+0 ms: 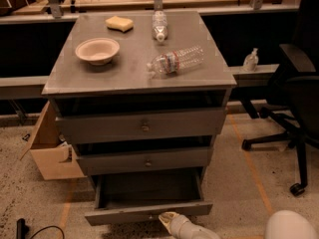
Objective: Close bottom drawer
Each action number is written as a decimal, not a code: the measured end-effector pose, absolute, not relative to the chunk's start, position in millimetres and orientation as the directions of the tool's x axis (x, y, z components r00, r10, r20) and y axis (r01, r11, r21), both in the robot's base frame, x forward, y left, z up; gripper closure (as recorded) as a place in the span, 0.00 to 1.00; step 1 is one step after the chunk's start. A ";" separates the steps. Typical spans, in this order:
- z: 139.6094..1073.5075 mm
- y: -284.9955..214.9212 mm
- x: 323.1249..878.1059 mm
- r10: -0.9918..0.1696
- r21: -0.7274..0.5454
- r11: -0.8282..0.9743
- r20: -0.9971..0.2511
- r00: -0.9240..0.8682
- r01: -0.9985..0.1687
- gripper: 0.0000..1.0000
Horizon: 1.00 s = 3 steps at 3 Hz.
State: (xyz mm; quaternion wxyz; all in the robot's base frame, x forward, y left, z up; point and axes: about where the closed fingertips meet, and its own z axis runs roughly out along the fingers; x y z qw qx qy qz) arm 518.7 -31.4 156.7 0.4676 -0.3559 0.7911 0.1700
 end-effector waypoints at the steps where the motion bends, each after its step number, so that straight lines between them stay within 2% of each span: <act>1: 156.7 -31.5 517.3 -0.404 -0.064 0.689 -0.861 -0.309 -0.722 1.00; 3: 160.5 -19.1 546.8 -0.411 -0.106 0.680 -0.874 -0.258 -0.725 1.00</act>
Offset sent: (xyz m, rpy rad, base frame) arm 0.2405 0.0636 -0.0011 -0.0239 -0.3527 0.0641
